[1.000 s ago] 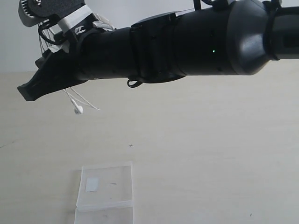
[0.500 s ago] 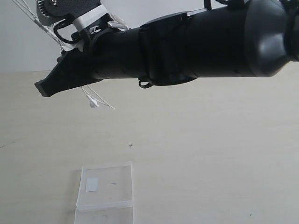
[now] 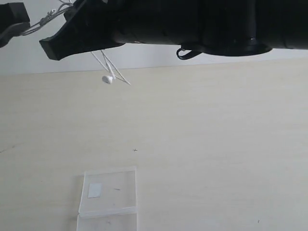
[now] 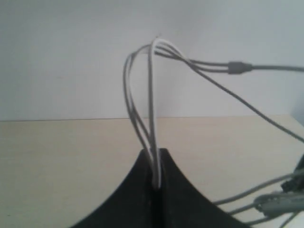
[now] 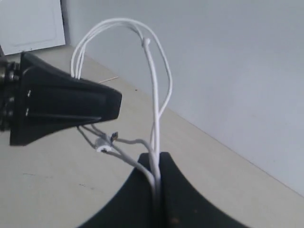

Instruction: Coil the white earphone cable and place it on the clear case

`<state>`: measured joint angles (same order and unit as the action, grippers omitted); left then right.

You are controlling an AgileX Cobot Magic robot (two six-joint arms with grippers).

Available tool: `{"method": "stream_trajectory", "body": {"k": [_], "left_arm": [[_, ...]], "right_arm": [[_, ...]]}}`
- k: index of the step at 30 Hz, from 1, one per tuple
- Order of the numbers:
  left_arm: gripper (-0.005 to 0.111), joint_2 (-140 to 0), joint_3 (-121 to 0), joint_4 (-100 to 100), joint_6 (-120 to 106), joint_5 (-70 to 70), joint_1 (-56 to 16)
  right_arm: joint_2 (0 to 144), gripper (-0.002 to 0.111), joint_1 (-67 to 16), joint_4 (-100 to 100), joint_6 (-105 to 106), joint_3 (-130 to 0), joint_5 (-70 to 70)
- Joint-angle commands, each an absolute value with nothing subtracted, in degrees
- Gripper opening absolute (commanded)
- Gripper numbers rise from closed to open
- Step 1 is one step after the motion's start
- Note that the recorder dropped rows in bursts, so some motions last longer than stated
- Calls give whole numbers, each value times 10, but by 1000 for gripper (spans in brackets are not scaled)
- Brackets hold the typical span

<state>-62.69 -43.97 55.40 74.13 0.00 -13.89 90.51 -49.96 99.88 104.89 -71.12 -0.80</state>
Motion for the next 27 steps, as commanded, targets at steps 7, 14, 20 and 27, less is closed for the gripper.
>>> {"method": "stream_trajectory", "body": {"k": [7, 14, 20, 27], "left_arm": [[0, -624, -425, 583, 736, -81, -137], [2, -626, -425, 583, 736, -64, -137], [27, -626, -425, 583, 736, -86, -137], [56, -626, -425, 583, 764, -141, -137]], "right_arm": [[899, 0, -500, 999, 1110, -693, 124], [900, 0, -500, 999, 1110, -693, 124], [900, 0, -500, 999, 1110, -683, 121], [900, 0, -500, 999, 1146, -650, 179]]}}
